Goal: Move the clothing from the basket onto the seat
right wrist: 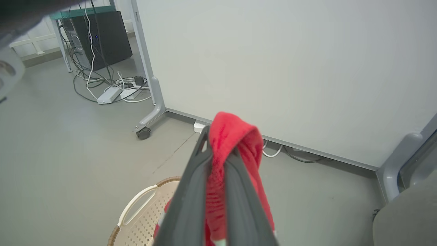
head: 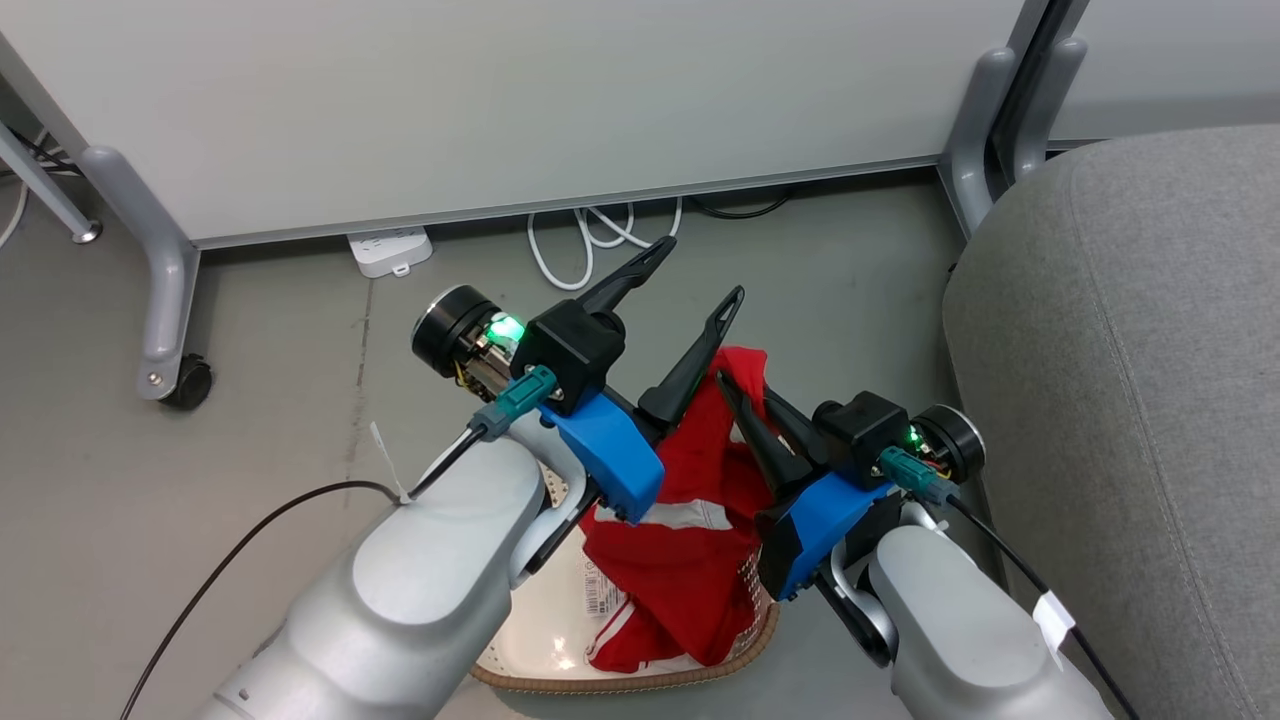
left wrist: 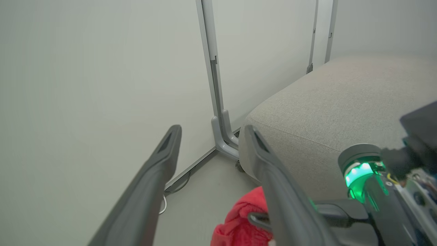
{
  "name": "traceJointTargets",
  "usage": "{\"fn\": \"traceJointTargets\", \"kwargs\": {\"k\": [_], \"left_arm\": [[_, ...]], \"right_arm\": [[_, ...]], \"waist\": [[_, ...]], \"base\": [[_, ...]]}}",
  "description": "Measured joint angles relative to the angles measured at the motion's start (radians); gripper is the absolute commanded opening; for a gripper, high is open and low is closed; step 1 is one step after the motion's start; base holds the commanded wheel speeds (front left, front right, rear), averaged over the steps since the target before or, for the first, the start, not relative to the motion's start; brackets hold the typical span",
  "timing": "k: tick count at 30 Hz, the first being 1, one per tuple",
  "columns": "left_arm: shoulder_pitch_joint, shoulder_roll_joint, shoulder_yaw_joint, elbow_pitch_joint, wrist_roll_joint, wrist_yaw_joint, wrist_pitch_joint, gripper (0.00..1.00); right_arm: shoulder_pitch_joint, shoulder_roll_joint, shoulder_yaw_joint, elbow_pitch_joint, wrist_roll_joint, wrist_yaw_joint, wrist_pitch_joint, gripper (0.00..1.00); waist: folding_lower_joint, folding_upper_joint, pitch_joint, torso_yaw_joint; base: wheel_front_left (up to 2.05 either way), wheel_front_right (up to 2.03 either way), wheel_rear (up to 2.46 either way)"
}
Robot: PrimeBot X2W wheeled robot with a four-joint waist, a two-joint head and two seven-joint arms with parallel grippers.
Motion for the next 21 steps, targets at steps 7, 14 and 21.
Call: {"fn": "traceJointTargets", "kwargs": {"k": [7, 14, 21], "left_arm": [[-0.008, 0.01, -0.004, -0.003, 0.0, 0.003, -0.002, 1.0], [-0.019, 0.022, -0.009, -0.012, 0.0, 0.006, 0.002, 1.0], [-0.035, 0.031, -0.021, -0.021, 0.004, 0.006, 0.011, 1.0]], "right_arm": [[0.0, 0.0, -0.023, -0.017, 0.003, 0.0, 0.0, 0.0], [-0.019, 0.0, -0.067, -0.05, -0.008, 0.0, 0.0, 0.0], [-0.022, 0.0, -0.12, -0.091, -0.018, 0.0, 0.0, 0.0]], "waist": [[0.0, 0.0, 0.015, -0.028], [0.0, 0.0, 0.045, -0.074], [0.0, 0.0, 0.076, -0.137]], "base": [[0.0, 0.0, 0.0], [0.0, 0.0, 0.0], [0.0, 0.0, 0.0]]}}
